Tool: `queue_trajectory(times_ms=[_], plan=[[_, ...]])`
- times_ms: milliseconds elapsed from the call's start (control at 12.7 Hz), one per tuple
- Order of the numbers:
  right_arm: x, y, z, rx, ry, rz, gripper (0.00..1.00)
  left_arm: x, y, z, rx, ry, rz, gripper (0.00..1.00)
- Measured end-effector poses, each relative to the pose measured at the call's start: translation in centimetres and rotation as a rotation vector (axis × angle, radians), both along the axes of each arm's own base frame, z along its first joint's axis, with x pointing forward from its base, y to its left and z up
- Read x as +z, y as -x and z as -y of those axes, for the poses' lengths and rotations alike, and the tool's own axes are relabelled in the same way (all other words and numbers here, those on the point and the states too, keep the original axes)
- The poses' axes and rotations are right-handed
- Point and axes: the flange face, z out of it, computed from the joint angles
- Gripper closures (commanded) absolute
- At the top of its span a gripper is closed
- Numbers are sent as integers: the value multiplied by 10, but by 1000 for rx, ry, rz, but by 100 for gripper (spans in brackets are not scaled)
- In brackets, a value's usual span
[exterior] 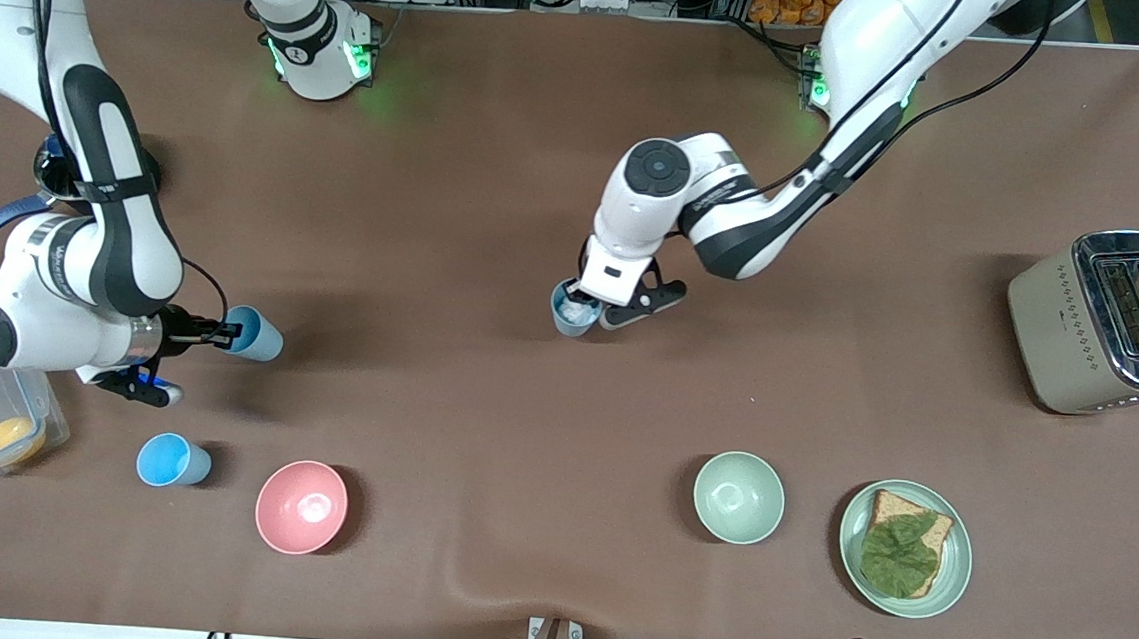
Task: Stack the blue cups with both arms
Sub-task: 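Lift the cup with the left gripper while the right gripper lifts its cup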
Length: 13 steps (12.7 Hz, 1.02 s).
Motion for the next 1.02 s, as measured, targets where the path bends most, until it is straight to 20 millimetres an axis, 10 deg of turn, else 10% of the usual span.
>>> queue_trajectory(times_ms=[157, 236, 629, 1021], plan=[[11, 0, -7, 14, -6, 0, 100, -11, 3, 6, -1, -13, -5, 17], [19, 1, -12, 22, -10, -1, 100, -18, 4, 7, -4, -27, -2, 0], [70, 13, -55, 92, -66, -51, 100, -11, -6, 15, 62, -28, 33, 0], [109, 30, -117, 147, -85, -85, 100, 88, -42, -8, 197, -9, 139, 0]])
